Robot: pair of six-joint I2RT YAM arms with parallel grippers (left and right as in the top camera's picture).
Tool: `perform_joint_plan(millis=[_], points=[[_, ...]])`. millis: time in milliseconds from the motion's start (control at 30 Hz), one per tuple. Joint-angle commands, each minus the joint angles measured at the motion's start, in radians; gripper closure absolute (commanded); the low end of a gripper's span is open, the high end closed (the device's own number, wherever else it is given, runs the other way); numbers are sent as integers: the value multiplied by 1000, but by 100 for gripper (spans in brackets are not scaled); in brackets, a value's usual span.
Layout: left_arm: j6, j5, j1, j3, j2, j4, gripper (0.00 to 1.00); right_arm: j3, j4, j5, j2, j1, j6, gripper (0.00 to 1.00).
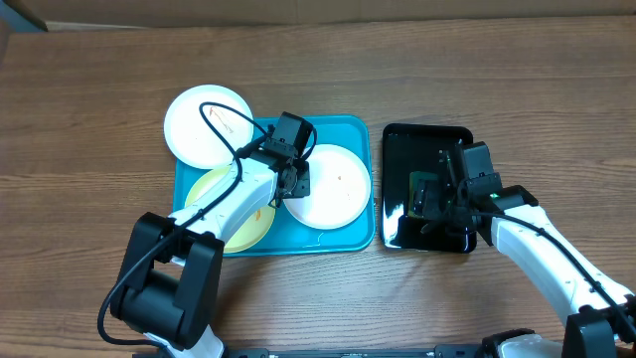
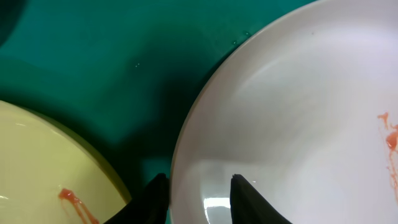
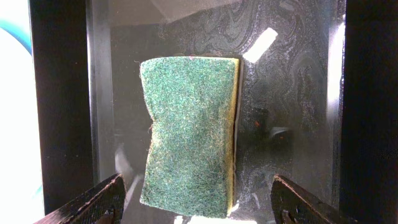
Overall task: Clean dirty plates on tray and stack at the side
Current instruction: 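Lower right gripper and pinch the green sponge, lift it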
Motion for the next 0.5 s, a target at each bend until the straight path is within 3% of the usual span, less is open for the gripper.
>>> perform_joint_plan(millis=[0, 100, 200, 433, 467], points=[[-8, -29, -2, -33, 42, 28, 66, -13, 6, -16, 6, -3, 0, 23], [-21, -56, 2, -38, 58, 40, 67, -13, 6, -15, 6, -3, 0, 23], [-24, -40, 4, -38, 59, 47, 80, -13, 15, -16, 17, -3, 1, 23], [-41, -3, 1, -39, 60, 47, 96, -13, 20, -16, 107, -3, 31, 24], [-41, 5, 0, -39, 60, 48, 96, -13, 23, -16, 112, -3, 43, 31]])
